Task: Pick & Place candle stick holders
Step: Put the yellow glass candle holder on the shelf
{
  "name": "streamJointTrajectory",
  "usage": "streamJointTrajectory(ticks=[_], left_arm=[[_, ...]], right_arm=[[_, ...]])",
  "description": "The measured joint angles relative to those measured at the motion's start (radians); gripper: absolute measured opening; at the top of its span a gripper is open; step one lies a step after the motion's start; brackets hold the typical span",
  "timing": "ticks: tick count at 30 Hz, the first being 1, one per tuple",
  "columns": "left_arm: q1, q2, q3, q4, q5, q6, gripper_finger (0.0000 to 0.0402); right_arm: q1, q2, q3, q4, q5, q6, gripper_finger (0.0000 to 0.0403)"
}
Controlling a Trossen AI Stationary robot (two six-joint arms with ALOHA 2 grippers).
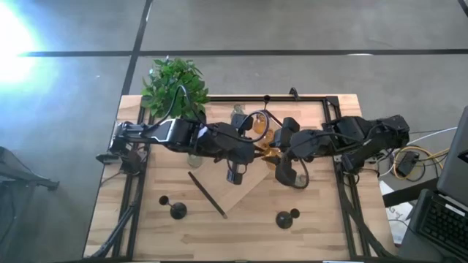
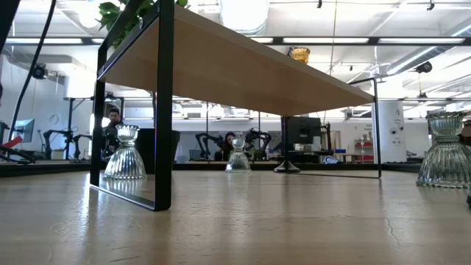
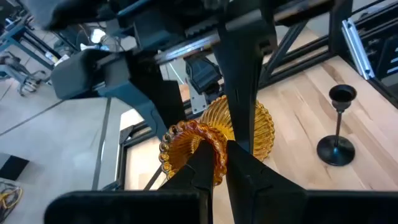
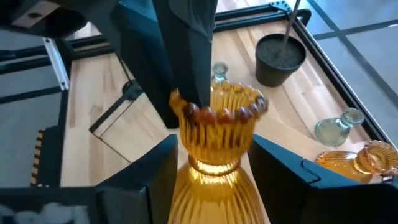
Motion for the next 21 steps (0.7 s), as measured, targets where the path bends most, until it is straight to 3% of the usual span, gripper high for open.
streamJointTrajectory(ticks=[13, 21], left_arm=[[0.000, -0.001, 0.000, -0.014, -0.009, 0.005, 0.0024], [0.000, -0.002, 0.000, -0.017, -0.008, 0.003, 0.0026]], right_arm=[[0.000, -0.002, 0.012, -0.009, -0.001, -0.013, 0.0112], [0.000, -0.002, 0.018, -0.012, -0.004, -0.015, 0.0107]])
